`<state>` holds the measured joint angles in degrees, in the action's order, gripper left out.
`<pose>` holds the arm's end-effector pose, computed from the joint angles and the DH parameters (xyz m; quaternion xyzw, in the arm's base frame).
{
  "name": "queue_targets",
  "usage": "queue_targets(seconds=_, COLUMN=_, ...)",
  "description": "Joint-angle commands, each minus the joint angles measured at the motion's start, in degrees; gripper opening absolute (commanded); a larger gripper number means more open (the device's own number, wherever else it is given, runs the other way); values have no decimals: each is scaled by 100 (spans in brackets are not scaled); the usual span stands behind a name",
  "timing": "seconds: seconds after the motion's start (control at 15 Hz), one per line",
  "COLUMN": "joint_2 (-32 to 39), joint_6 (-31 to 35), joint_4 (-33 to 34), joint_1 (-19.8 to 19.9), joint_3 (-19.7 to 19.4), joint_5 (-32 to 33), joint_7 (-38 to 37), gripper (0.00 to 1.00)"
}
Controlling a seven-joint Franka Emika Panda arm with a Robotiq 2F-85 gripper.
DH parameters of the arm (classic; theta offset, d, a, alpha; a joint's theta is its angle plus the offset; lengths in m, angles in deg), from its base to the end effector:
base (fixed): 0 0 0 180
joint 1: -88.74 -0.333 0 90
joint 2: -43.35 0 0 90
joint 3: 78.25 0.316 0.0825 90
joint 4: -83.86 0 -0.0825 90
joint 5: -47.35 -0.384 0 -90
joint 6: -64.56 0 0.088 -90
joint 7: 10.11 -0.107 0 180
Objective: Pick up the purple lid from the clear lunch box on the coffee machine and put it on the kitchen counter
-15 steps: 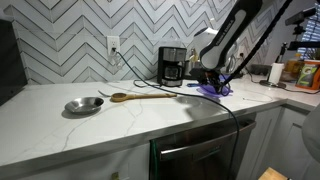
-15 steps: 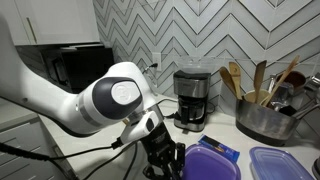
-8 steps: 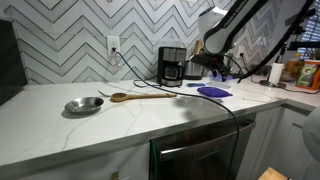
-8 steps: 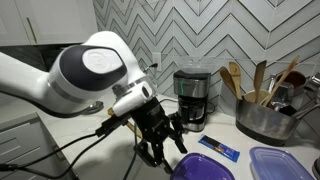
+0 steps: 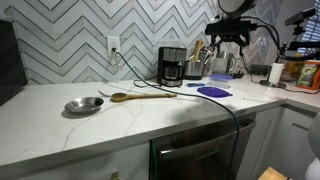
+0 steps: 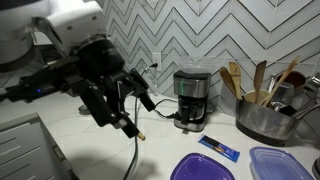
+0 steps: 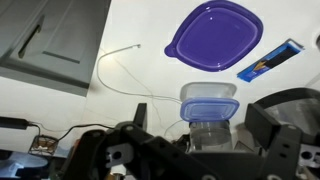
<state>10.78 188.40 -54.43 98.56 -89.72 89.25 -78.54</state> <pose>0.3727 -0.1850 0.5467 0.7753 -0.5487 0.2507 0.1870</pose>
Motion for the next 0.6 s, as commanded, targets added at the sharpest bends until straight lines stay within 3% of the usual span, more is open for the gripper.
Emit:
queue_targets(seconds=0.0, joint_2=-160, joint_6=40, joint_4=-19, joint_1=295, joint_3=253, joint_5=-307, joint_7=546, gripper=100)
queue_targets(seconds=0.2, joint_2=-475, joint_6=-17, joint_4=-60, joint_1=315, joint_3=267, joint_5=-490, joint_7=1129, gripper=100)
queue_targets(seconds=0.53, joint_2=-489, joint_6=-16, joint_4=-144, joint_1=307, joint_3=272, joint_5=-493, joint_7=1154, gripper=100)
